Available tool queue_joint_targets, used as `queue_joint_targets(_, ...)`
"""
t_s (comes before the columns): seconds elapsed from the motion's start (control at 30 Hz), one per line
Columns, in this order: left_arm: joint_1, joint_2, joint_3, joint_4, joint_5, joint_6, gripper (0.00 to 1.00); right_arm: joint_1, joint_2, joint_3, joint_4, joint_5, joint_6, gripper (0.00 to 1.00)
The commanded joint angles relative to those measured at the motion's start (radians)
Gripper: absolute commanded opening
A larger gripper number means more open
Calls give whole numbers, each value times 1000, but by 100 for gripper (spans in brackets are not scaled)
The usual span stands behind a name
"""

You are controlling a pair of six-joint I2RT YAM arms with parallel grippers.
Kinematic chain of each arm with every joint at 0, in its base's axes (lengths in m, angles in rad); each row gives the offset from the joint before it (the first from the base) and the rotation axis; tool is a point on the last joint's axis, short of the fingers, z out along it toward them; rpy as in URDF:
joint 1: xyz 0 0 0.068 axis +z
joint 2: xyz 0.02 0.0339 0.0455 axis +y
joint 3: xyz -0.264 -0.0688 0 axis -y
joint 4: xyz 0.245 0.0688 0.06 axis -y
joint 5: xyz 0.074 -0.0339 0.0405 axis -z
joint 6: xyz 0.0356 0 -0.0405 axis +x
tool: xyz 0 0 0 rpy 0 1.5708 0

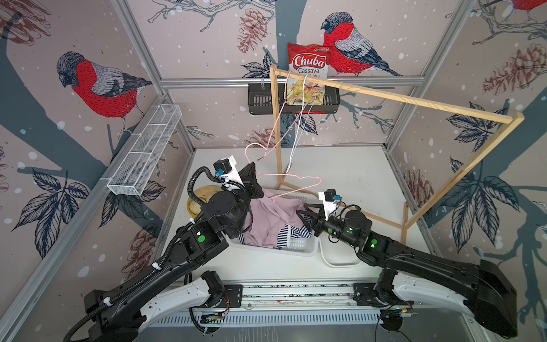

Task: Remove the clothespins securing tank tops to the hanger
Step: Remove the tank top from the hanger.

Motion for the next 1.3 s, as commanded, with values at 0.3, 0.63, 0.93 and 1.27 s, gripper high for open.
queue_joint_targets(0.3,2,2,-33,149,147,163,0,-89,-237,249,-391,10,-330,56)
queue_joint_targets(0.63,1,-37,-100,217,269,197,0,-105,125,691,-707,-232,-538,58)
queue_joint_targets(0.93,1,31,-2,122,417,255,0,-88,212,760,-701,-346,-559,50)
queue_joint_targets(1.27,0,39,2,132,451,232,0,-71,267,787,-705,-331,-588,25)
